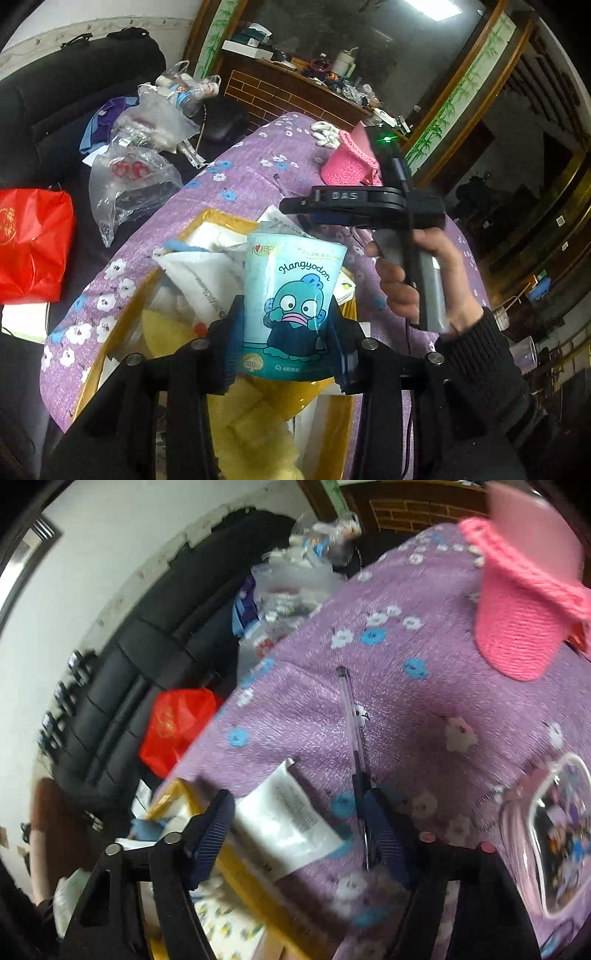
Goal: Organize soft objects
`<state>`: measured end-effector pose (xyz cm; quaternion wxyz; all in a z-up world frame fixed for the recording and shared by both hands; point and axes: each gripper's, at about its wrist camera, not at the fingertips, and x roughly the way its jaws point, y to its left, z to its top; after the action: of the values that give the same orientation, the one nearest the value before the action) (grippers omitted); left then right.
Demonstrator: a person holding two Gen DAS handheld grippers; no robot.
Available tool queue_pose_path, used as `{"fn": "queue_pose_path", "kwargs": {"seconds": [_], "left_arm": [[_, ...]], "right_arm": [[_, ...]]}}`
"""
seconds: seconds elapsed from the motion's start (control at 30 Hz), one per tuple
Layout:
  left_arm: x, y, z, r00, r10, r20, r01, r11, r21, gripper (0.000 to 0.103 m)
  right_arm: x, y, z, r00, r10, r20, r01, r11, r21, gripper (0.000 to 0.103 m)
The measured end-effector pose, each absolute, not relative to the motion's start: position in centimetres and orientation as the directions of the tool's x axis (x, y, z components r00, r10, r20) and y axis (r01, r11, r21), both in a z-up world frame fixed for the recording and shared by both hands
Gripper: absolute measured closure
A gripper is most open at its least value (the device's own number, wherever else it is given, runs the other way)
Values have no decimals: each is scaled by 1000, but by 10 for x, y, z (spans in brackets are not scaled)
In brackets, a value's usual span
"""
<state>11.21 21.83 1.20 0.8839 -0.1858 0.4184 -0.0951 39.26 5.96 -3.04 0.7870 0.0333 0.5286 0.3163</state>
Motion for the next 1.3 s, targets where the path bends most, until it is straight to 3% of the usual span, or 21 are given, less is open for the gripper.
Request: {"fn": "queue_pose_path", "kwargs": {"seconds": [0.2, 0.27, 0.3, 0.53, 0.73, 0.9, 1.1, 1.3], "left_arm": [[110, 223, 13, 638, -326, -698, 7, 908, -419, 65], [110, 224, 14, 639, -329, -695, 6, 906, -424, 65], [111, 224, 14, 639, -330, -695, 6, 905, -425, 65], [115, 227, 16, 642, -314, -700, -13, 908, -420, 65], [119, 228, 15, 622, -248, -743, -58, 931, -359, 65], [111, 229, 9, 591, -228, -774, -69, 941, -331, 65], [115, 228, 2, 583, -212, -784, -86, 944, -319, 63], [115, 223, -3, 585, -143, -799, -95, 965, -243, 54]], "right_arm": [[398, 83, -48, 176, 510, -842, -483, 790, 378, 66], [395, 89, -50, 209, 472, -856, -499, 805, 322, 82], [394, 90, -49, 217, 457, -862, -501, 810, 304, 95], [365, 51, -18, 290, 530, -797, -467, 805, 366, 102], [308, 5, 37, 432, 623, -652, -455, 775, 440, 102], [248, -14, 54, 418, 716, -559, -501, 695, 515, 102], [213, -5, 18, 368, 709, -601, -500, 696, 515, 102], [222, 21, -14, 339, 638, -691, -459, 753, 471, 96]]}}
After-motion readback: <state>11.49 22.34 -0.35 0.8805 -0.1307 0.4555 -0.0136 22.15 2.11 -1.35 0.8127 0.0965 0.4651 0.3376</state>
